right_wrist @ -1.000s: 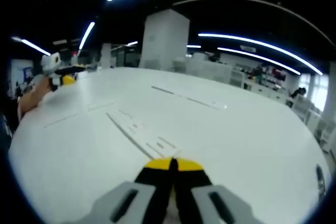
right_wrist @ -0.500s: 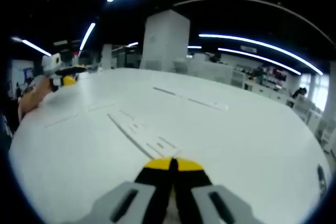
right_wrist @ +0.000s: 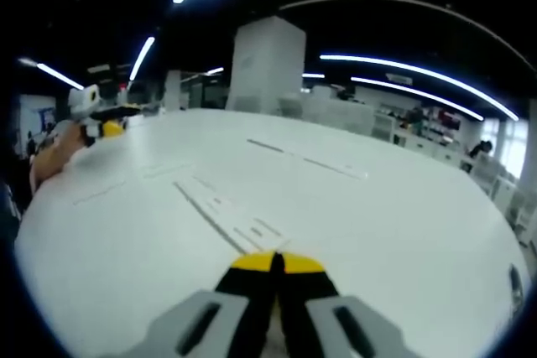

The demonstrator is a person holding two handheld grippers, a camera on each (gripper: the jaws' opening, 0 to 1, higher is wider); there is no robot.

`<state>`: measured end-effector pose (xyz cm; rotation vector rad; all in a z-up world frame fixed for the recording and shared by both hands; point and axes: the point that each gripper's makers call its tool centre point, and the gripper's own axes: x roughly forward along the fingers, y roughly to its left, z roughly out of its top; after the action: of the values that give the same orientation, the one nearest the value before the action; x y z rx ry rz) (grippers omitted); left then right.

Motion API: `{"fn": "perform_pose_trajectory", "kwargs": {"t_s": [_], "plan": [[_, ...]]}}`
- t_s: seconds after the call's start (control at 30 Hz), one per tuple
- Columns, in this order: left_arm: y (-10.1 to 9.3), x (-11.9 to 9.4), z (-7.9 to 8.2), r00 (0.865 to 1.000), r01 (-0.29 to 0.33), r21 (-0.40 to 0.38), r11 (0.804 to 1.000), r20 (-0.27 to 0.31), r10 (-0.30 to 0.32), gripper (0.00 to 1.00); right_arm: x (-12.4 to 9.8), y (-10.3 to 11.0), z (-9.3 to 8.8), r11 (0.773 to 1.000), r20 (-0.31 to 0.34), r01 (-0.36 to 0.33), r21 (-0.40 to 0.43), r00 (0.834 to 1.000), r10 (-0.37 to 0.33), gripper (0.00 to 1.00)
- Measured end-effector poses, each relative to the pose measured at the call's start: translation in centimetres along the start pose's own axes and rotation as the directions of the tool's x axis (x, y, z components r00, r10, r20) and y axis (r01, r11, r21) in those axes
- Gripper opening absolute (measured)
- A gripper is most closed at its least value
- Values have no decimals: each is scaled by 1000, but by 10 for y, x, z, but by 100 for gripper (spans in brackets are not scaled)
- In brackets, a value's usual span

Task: Locate the socket holder cover, grip the socket holder cover, clip it into the socket holder slot.

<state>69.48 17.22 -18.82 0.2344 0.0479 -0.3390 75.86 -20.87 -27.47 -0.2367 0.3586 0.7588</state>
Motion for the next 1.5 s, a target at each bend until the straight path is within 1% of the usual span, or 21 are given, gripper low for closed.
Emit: {"fn": "perform_pose_trajectory", "kwargs": {"t_s": [0.07,0.17,0.23,0.3,0.53,0.57,0.6,0.63,0.67,0.7,0.73,0.77,0.83,0.9,0.93,0.97,1.0,1.17,1.3,1.43,1.5], "plan": [[1,0,0,1000,0,0,1000,-1,0,75,0,1,0,1000,0,0,0,1000,0,4],[2,1,0,1000,0,0,1000,-2,0,75,2,2,1,1000,-9,14,-27,1000,-15,4],[2,1,-1,1000,1,1,1000,-3,-1,75,3,5,1,1000,-2,1,-20,1000,-1,4],[2,1,-1,1000,1,0,1000,-3,-1,75,4,7,2,999,-6,5,-39,1000,-5,4],[2,2,-1,1000,0,1,1000,-5,0,75,5,3,3,1000,-3,12,-25,1000,-12,4],[2,2,-2,1000,-1,1,1000,-6,1,75,5,0,3,1000,-7,22,-17,1000,-23,4],[2,2,-2,1000,-3,2,1000,-6,3,75,4,-4,3,998,-17,48,-31,999,-48,4],[2,1,-1,1000,-4,3,1000,-5,4,75,1,-9,7,996,-9,72,-61,997,-72,4],[3,1,-1,1000,-5,3,1000,-2,5,75,-2,-10,12,996,8,74,-49,997,-74,4],[3,1,-1,1000,-6,3,1000,-1,6,75,-6,-14,19,997,34,70,-26,997,-69,4],[3,1,0,1000,-6,4,1000,1,6,75,-10,-13,25,999,48,48,-11,998,-47,4],[3,1,0,1000,-8,4,1000,1,8,75,-13,-11,27,999,48,33,-17,998,-33,4],[3,1,-1,1000,-8,5,1000,0,8,75,-15,-3,25,999,16,-31,-25,999,31,5],[3,1,-1,1000,-9,5,1000,-2,9,75,-14,2,24,998,3,-55,-18,998,55,10],[3,1,-2,1000,-9,5,1000,-3,9,75,-13,8,20,997,-18,-79,-15,997,79,11],[3,1,-2,1000,-9,5,1000,-4,9,75,-12,14,16,996,-40,-87,-25,996,86,11],[3,1,-2,1000,-9,6,1000,-5,9,75,-11,16,12,995,-62,-89,-36,994,87,11],[3,1,-1,1000,-14,10,1000,-3,14,75,-5,22,3,997,-88,-67,-33,994,64,11],[4,1,-1,1000,-14,10,1000,-2,14,75,-4,16,3,998,-93,-52,-36,995,48,11],[4,1,-2,1000,-12,10,1000,-5,12,75,-5,22,0,998,-100,-48,-37,994,44,11],[4,1,-2,1000,-13,10,1000,-5,13,75,-3,18,1,998,-98,-47,-38,994,43,11]]}}
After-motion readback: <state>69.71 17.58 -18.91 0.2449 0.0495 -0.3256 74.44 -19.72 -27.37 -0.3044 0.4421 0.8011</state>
